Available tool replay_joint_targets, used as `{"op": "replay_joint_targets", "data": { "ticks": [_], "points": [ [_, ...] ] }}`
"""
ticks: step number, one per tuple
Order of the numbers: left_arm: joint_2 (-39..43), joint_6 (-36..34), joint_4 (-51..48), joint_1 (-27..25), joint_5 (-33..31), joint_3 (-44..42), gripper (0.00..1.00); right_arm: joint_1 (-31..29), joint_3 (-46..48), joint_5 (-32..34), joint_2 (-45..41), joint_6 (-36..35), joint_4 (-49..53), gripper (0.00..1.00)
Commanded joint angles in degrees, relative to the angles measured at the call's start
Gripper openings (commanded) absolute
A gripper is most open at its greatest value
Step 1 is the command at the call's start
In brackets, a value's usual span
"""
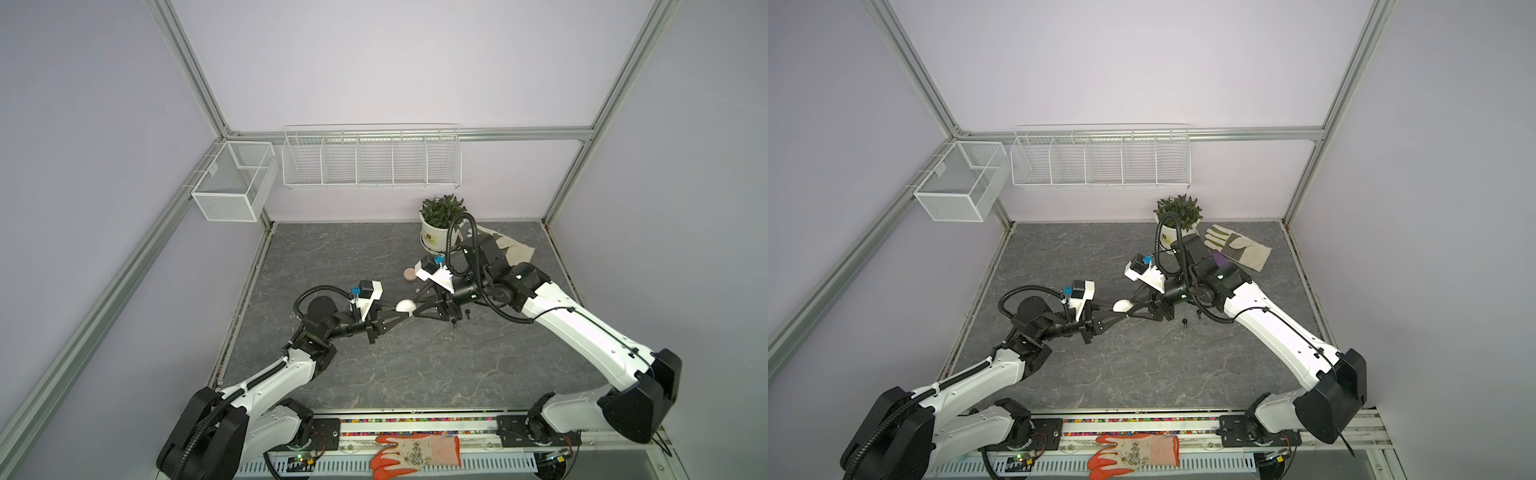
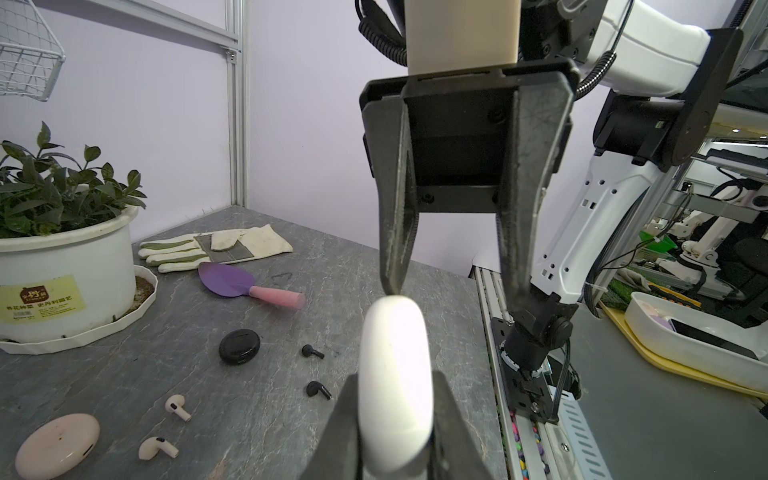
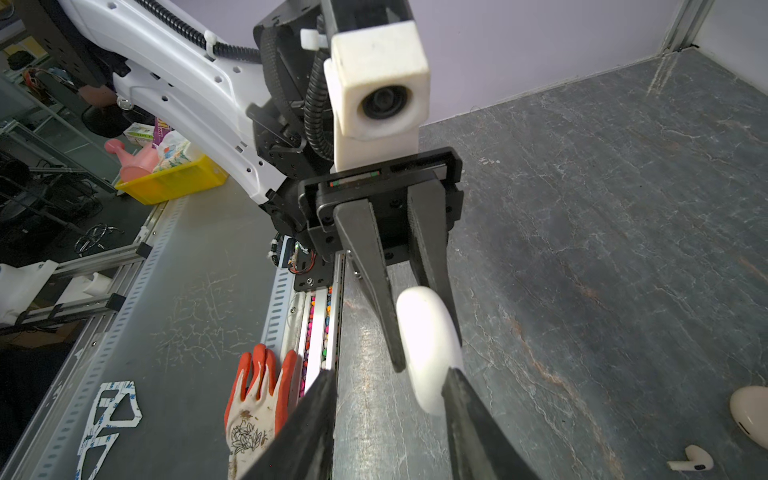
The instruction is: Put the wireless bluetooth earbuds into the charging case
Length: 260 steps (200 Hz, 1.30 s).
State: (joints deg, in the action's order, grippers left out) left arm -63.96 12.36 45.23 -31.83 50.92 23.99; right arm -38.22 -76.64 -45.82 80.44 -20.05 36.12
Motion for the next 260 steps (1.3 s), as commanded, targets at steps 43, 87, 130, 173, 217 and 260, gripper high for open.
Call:
{"op": "replay_joint_targets", "data": {
  "ticks": [43, 87, 130, 173, 217, 260],
  "points": [
    [-0.1, 0.5, 3.6, 0.1, 0.4, 0.5, 0.0, -0.2, -0.8, -2.8, 2.8, -2.2, -1.5, 0.38],
    [-0.1, 0.4, 3.6, 0.1, 0.2, 0.3, 0.0, -0.4, -0.3, -3.4, 3.4, -2.4, -1.6, 0.32],
    [-0.3, 0.4, 3.9, 0.1, 0.2, 0.2, 0.0, -0.6, -0.4, -4.0, 2.9, -2.5, -1.4, 0.32],
    [-0.3, 0.4, 3.8, 0.1, 0.1, 0.1, 0.0, -0.6, -0.6, -4.1, 2.0, -2.4, -2.0, 0.35],
    [-0.1, 0.4, 3.8, 0.1, 0.1, 0.1, 0.0, -0.9, -1.4, -4.0, 2.2, -2.1, -2.1, 0.36],
    [-0.3, 0.6, 4.0, 0.1, 0.2, 0.1, 0.0, -1.0, -1.8, -4.3, 2.7, -1.8, -2.2, 0.4]
  ]
}}
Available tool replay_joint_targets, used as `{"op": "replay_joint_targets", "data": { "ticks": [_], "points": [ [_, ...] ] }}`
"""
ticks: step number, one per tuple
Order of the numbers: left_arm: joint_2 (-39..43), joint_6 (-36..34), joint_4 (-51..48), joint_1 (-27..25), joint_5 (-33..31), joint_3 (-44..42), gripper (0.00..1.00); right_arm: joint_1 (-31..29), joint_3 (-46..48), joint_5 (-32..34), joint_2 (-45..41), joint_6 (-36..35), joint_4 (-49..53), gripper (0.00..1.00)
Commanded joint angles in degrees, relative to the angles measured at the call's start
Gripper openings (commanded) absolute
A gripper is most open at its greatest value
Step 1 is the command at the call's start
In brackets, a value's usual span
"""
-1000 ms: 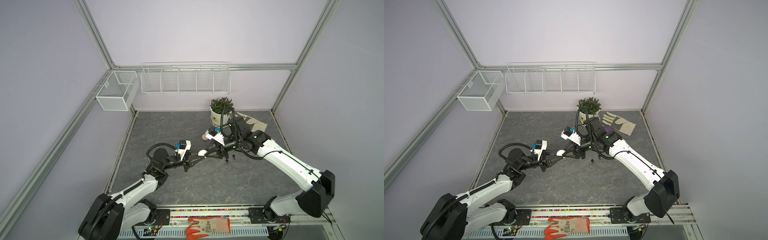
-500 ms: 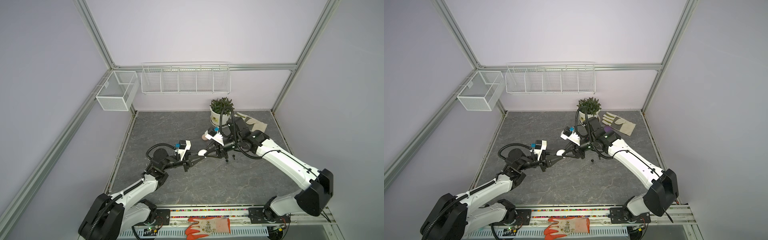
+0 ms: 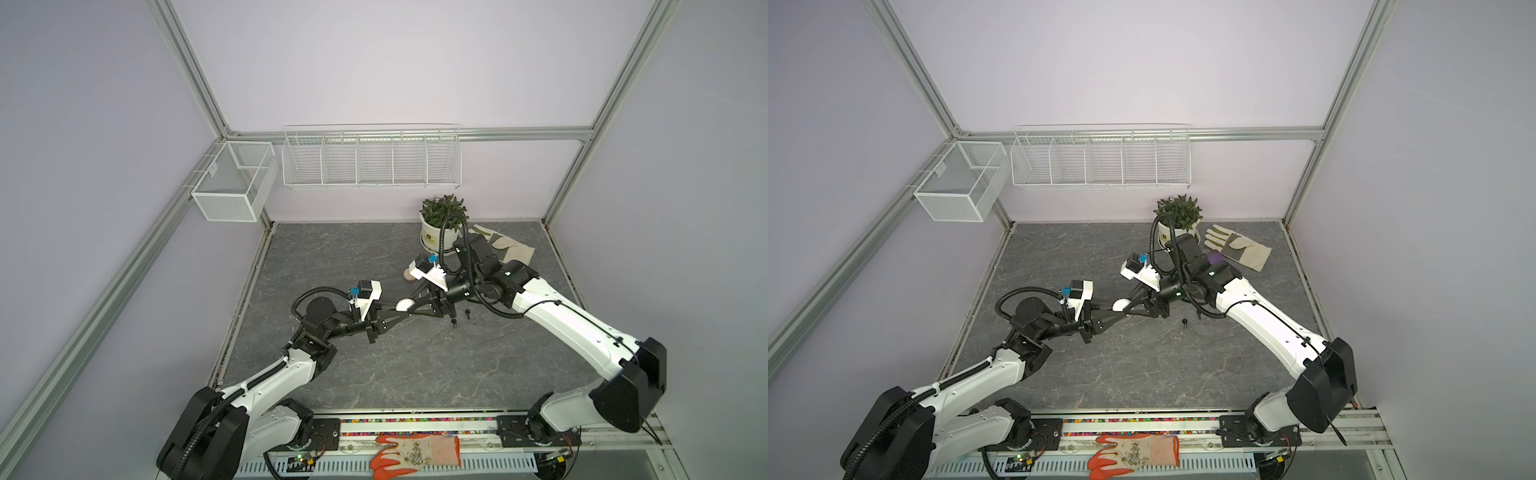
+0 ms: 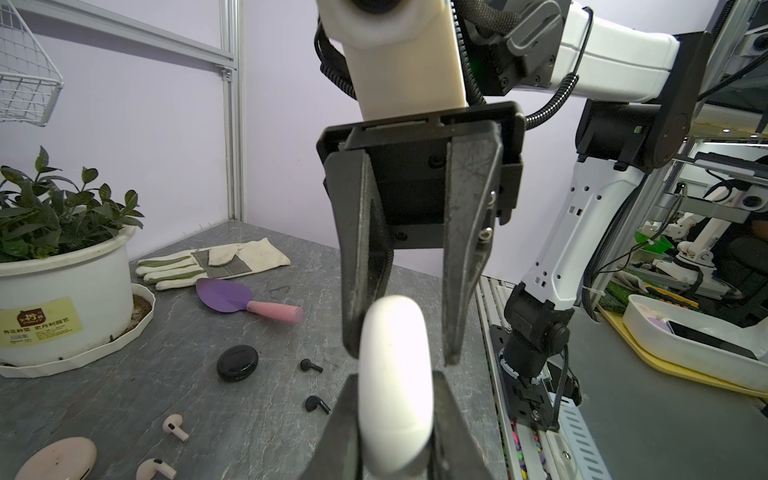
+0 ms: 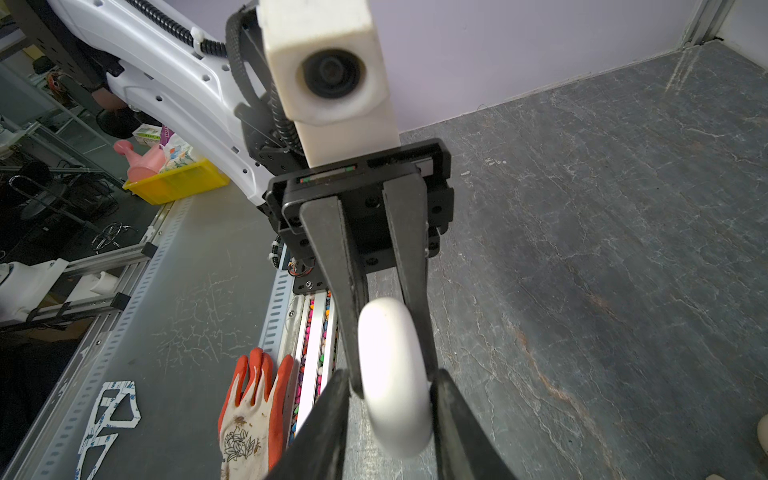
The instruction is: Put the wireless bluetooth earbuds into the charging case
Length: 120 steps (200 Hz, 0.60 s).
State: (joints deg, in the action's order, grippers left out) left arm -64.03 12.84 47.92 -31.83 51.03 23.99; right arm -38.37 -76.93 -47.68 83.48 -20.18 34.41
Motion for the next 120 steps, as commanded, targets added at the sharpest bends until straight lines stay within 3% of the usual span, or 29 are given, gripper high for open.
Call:
{"op": "replay_joint_targets", "data": {
  "ticks": [1, 57, 120],
  "points": [
    [-0.2, 0.2, 1.3, 0.1, 0.1, 0.1, 0.0, -0.8, -1.5, -2.4, -0.4, -1.7, -0.4, 0.4],
    [0.1, -0.1, 1.1, 0.1, 0.1, 0.0, 0.0, -0.5, -2.0, -0.9, -0.7, -0.6, -0.3, 0.46],
    [-0.2, -0.1, 1.2, 0.1, 0.0, 0.0, 0.0, -0.5, -2.0, -1.8, -0.1, -0.7, 0.3, 0.44]
  ]
}}
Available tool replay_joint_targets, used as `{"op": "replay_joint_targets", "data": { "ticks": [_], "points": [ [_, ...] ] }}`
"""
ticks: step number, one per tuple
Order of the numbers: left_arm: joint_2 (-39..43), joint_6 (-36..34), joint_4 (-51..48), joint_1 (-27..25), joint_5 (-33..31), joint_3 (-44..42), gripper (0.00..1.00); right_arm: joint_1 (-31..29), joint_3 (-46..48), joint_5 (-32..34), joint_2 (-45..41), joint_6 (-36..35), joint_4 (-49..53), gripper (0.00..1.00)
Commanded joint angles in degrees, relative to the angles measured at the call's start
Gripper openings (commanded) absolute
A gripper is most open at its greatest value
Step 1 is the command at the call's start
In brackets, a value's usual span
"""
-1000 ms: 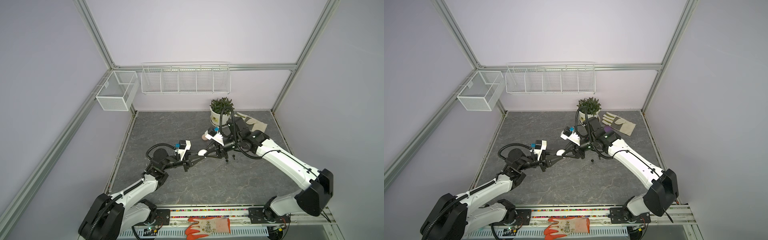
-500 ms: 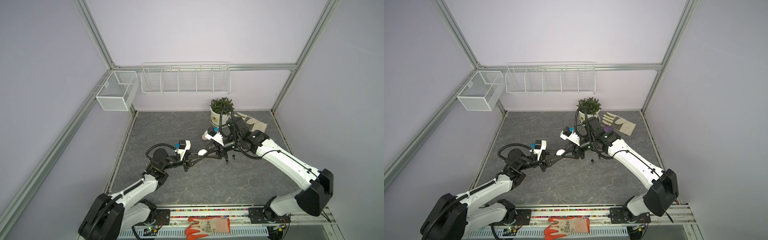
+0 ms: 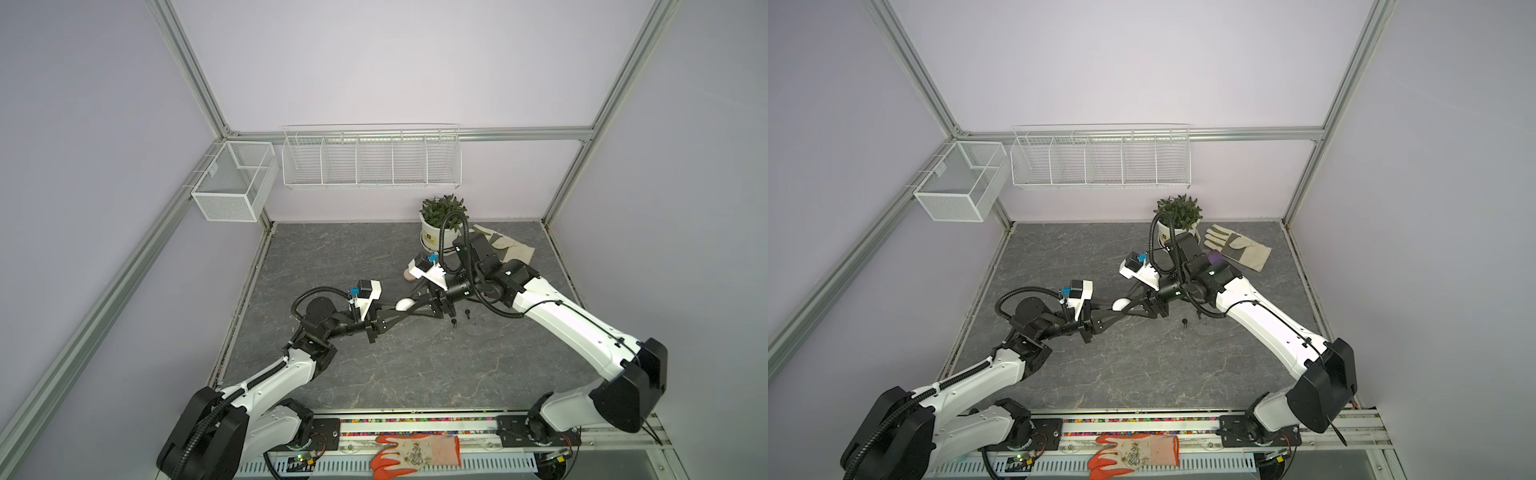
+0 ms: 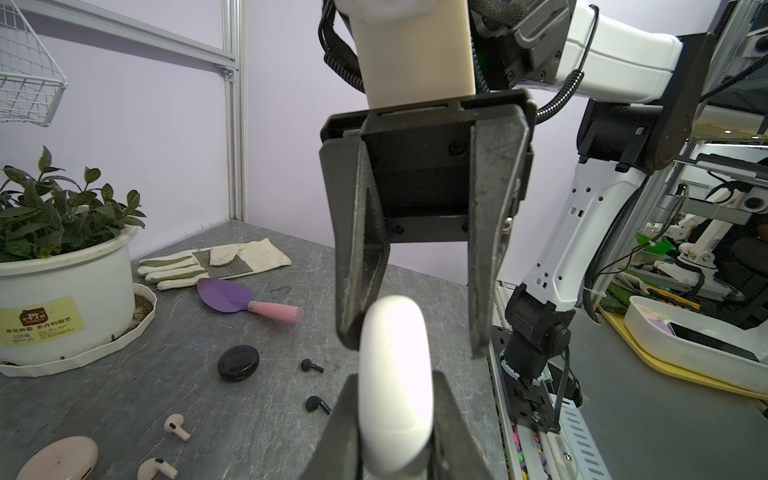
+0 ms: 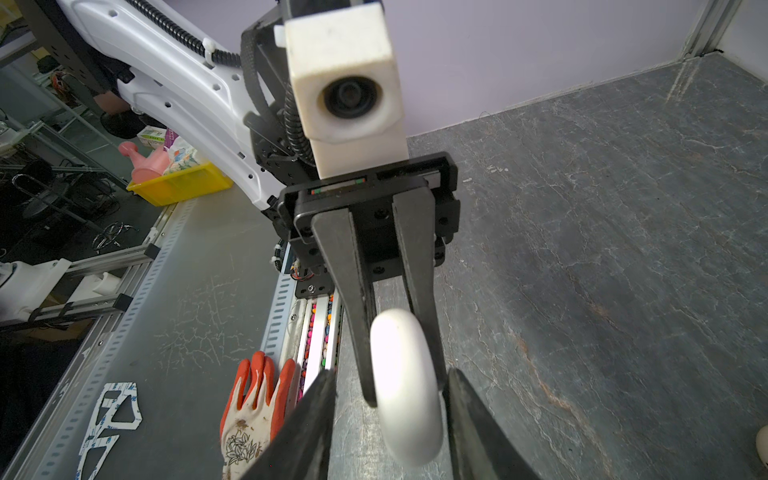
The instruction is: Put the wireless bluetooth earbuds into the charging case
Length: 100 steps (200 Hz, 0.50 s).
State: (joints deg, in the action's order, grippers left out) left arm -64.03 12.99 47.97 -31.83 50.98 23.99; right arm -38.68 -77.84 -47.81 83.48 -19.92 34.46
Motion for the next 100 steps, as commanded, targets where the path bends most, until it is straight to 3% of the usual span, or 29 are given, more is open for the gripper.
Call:
{"op": "replay_joint_targets", "data": {
  "ticks": [1, 100],
  "points": [
    [-0.3, -0.3, 1.1, 0.1, 0.1, 0.0, 0.0, -0.1, -1.1, -1.7, -0.1, -1.0, 0.3, 0.44],
    [-0.2, 0.1, 1.3, 0.1, -0.2, 0.1, 0.0, -0.1, -0.3, -1.5, 0.8, -2.7, 0.1, 0.23]
  ]
}}
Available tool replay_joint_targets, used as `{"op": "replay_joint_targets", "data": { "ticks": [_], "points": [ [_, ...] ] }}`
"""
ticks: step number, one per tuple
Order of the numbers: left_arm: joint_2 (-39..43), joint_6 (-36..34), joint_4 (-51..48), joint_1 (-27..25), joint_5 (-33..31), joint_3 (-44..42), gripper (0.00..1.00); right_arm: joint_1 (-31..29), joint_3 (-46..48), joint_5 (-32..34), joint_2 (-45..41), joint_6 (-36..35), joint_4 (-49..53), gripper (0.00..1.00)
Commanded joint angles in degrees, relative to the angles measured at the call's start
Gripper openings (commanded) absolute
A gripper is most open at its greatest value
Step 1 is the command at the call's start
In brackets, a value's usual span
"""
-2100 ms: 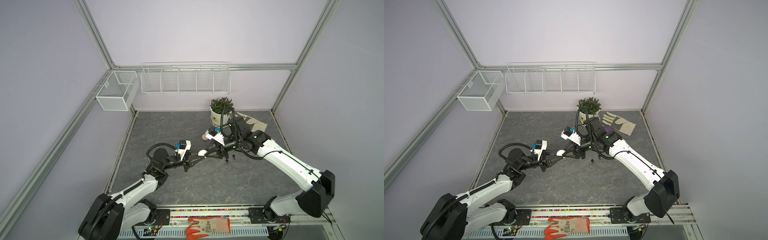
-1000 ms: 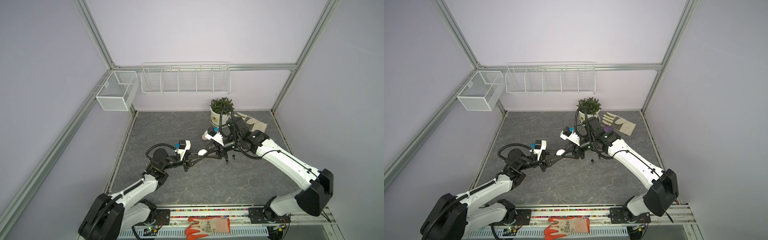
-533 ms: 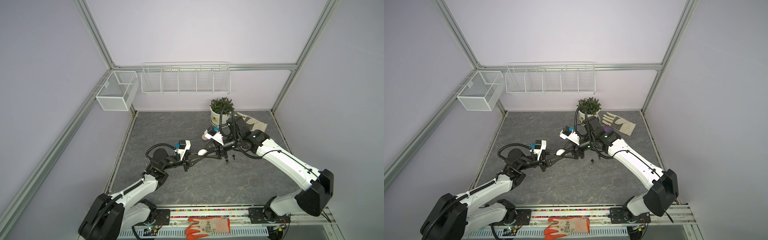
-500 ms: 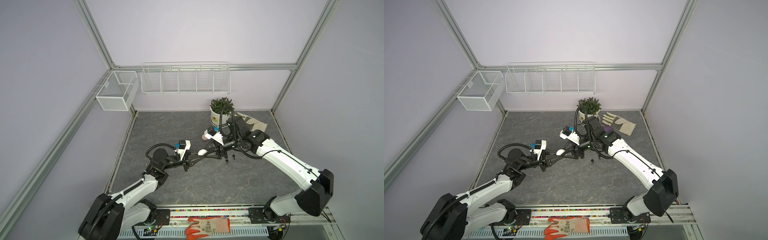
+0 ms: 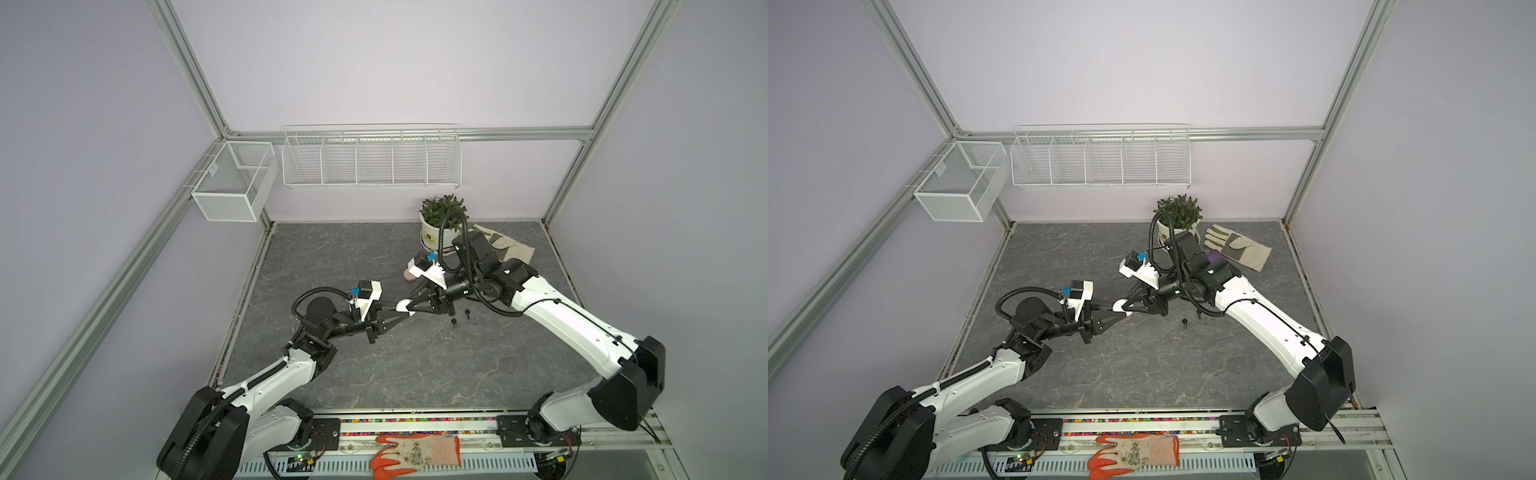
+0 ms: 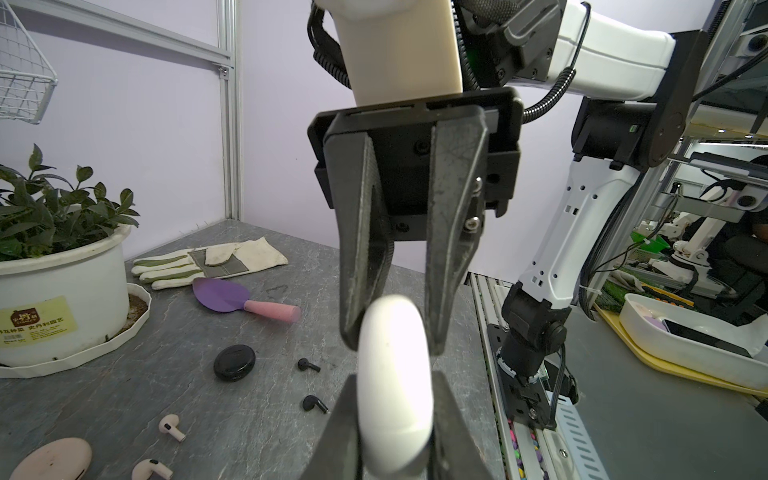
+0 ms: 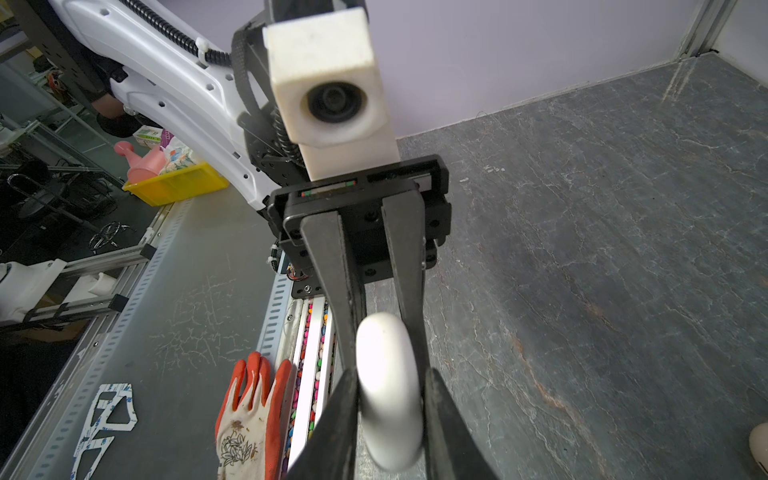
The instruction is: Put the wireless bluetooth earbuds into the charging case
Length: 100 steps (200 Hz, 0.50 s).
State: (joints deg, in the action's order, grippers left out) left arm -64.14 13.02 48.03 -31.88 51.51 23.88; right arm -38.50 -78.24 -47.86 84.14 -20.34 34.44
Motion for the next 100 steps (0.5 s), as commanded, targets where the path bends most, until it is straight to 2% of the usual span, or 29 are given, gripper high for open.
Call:
{"op": "replay_joint_targets", "data": {
  "ticks": [1, 55, 100],
  "points": [
    [-0.1, 0.1, 1.3, 0.1, -0.7, 0.2, 0.0, -0.4, 0.1, -1.5, 0.1, -2.3, 0.0, 0.23],
    [2.0, 2.9, 0.8, 0.1, -2.1, 0.7, 0.0, -1.7, 5.5, 2.9, -0.7, -6.9, -4.3, 0.2],
    [3.0, 4.1, 0.4, 0.2, -4.0, 1.0, 0.0, -2.8, 5.8, 6.3, 1.2, -9.5, -3.7, 0.21]
  ]
}}
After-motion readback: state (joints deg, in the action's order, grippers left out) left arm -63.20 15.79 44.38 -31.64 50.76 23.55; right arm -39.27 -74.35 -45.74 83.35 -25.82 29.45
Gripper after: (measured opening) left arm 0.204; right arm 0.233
